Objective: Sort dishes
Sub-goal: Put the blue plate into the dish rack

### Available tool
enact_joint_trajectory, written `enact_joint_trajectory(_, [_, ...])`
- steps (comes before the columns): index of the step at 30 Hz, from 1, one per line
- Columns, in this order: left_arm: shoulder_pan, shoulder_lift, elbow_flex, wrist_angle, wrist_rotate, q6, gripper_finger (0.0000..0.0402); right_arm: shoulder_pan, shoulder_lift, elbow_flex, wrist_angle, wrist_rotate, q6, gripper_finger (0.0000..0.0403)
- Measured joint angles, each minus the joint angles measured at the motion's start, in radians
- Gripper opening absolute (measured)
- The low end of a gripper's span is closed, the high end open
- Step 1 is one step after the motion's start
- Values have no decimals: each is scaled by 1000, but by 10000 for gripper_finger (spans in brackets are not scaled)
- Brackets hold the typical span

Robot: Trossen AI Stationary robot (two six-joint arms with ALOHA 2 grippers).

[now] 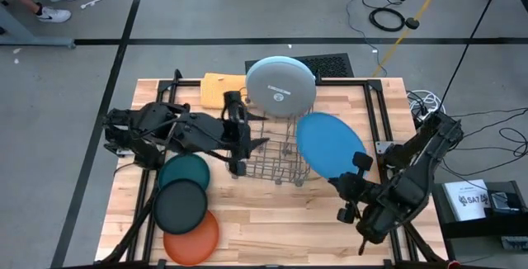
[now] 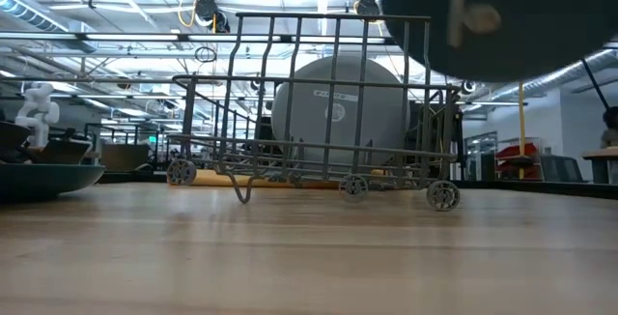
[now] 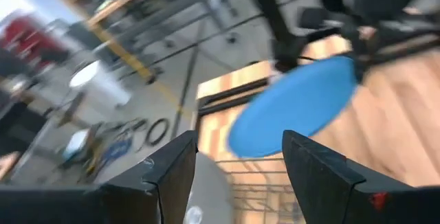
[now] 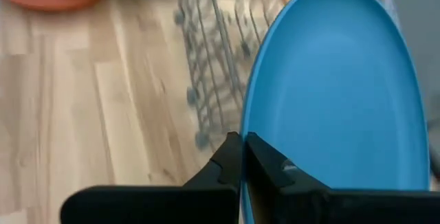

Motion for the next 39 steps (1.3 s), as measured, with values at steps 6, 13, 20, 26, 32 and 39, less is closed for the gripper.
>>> enact_joint_trajectory(6, [46,28,0,-85,222,177,216,-10,-2,138,142,88,-395,0])
enact_joint_trajectory(13, [84,60,0,-182,270,217,216,-49,-1,180,275,27,-656,0])
enact_joint_trajectory(20, [104,84,0,-233,331,267,216,-82,2,180,295,-2,-689,0])
enact_joint_trajectory(26, [109,140,0,-282,253,268,211,-82,2,180,386,-55,-784,0])
enact_joint_trajectory(32, [108,159,0,-301,239,314,94,-83,2,180,384,-44,-784,0])
enact_joint_trajectory(39, [108,156,2,-372,256,385,13,-83,-1,180,382,14,-779,21])
